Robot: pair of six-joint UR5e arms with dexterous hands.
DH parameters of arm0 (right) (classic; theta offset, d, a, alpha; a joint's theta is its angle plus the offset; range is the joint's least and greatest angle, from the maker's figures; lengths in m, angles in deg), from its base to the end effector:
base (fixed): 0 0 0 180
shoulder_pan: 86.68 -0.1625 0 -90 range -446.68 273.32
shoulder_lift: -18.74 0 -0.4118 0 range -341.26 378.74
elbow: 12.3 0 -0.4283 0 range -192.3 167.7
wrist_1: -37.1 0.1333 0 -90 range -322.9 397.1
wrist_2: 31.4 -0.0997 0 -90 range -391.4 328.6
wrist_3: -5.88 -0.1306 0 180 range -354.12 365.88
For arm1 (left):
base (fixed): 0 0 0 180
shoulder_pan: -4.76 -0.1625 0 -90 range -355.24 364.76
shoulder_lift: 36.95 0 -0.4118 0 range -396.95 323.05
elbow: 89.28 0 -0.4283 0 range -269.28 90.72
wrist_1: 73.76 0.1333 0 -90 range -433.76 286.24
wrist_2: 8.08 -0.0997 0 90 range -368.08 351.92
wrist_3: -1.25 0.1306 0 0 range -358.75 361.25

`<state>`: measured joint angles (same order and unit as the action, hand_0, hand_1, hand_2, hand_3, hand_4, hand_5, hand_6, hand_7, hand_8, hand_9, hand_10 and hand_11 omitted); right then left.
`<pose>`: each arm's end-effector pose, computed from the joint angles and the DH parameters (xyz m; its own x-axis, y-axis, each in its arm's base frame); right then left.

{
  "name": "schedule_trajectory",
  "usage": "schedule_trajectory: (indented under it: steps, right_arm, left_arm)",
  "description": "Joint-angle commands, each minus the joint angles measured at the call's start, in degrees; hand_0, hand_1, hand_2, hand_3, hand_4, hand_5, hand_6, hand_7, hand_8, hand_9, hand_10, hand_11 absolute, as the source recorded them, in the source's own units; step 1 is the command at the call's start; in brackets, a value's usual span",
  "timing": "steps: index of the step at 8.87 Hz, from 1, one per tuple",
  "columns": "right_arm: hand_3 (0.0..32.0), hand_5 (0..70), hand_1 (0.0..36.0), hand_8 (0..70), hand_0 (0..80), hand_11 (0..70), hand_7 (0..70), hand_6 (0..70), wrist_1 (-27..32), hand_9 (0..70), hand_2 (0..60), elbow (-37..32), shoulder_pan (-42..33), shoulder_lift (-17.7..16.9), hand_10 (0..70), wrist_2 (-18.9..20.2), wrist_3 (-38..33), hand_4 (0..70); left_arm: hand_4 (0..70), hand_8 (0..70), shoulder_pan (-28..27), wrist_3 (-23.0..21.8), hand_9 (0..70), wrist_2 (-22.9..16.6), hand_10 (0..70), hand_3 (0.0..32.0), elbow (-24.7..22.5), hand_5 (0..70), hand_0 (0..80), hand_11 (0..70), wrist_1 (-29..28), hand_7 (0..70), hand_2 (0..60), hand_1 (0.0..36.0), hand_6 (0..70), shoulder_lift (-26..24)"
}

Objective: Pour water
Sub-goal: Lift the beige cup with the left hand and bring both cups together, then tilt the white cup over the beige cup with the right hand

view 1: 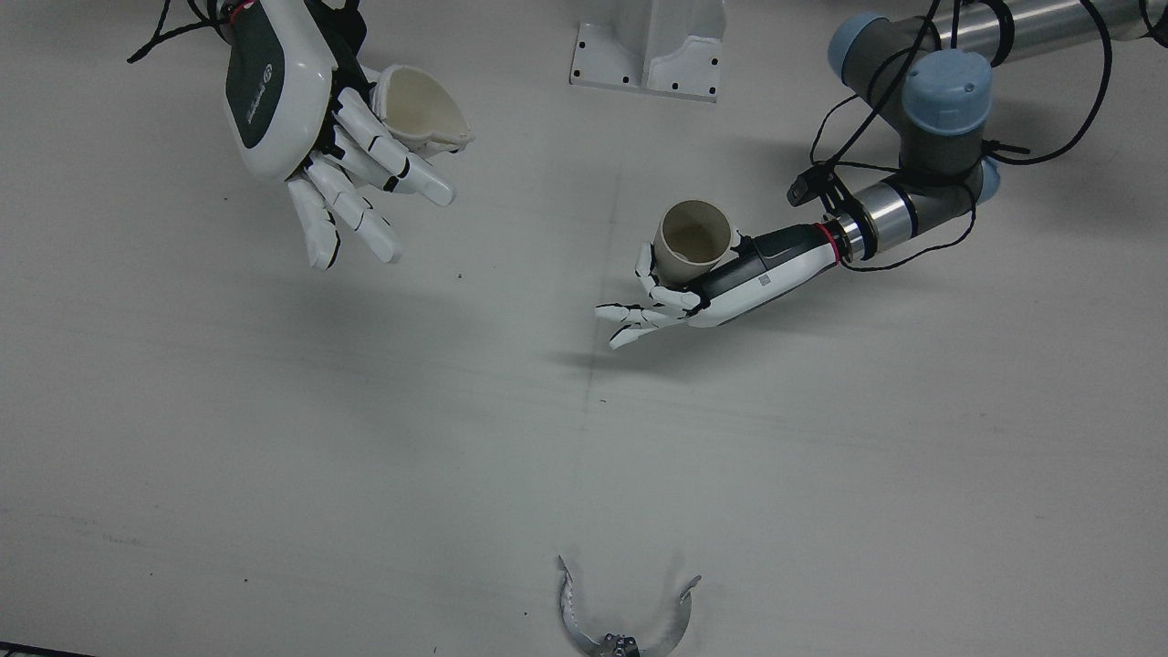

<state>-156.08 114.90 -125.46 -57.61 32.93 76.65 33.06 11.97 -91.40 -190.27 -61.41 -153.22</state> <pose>-0.2878 -0.4748 0.2375 -0.7238 -0.2007 0.6602 -0.6285 0.5867 -0.5107 0.5308 -0.4544 0.3083 -0.6229 -0.7730 -0.1206 -0.2595 0.3496 -0.9003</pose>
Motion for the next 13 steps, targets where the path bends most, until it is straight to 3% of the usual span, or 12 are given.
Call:
schedule_trajectory:
  steps: [1,3,4,6,13]
  right_arm:
    - [0.0,16.5,36.0,10.1,80.0,0.0,36.7,43.7,-4.55,5.9,32.3,-0.11,2.65,2.41,0.0,2.46,7.07,5.4]
    - [0.0,17.0,36.0,10.2,80.0,0.0,35.3,43.4,-6.68,5.6,33.5,-0.11,2.92,3.83,0.0,2.56,9.04,7.0]
    - [0.0,16.7,36.0,9.9,80.0,0.0,32.3,41.2,-6.76,5.1,33.4,-0.2,3.01,3.83,0.0,2.56,9.56,4.2]
    - [0.0,17.0,36.0,10.7,80.0,0.0,33.3,42.2,-6.77,6.1,33.2,-0.55,3.01,3.83,0.0,2.56,9.74,4.2]
    - [0.0,17.3,36.0,11.3,80.0,0.0,34.6,43.5,-6.94,6.9,32.0,-0.46,4.68,3.57,0.0,3.96,10.88,3.2]
  left_arm:
    - [70.0,8.6,-0.53,0.79,2.2,0.53,10.7,0.0,0.7,70.0,80.0,18.7,1.0,11.2,60.0,36.0,22.2,-2.71]
    - [70.0,8.9,-0.62,0.97,2.4,0.53,10.7,0.0,3.85,70.0,80.0,18.8,1.01,11.1,60.0,36.0,22.5,-6.32]
    - [70.0,9.0,-1.75,0.97,2.6,0.53,10.9,0.0,5.52,70.0,80.0,19.0,1.01,11.2,60.0,36.0,22.6,-8.77]
    - [70.0,9.2,-5.09,0.97,2.7,1.23,11.0,0.0,7.38,70.0,80.0,19.2,1.01,11.3,60.0,36.0,22.9,-10.55]
    - [70.0,9.5,-4.75,0.71,2.9,1.32,11.1,0.0,7.65,70.0,80.0,19.3,0.83,11.5,60.0,36.0,23.6,-10.91]
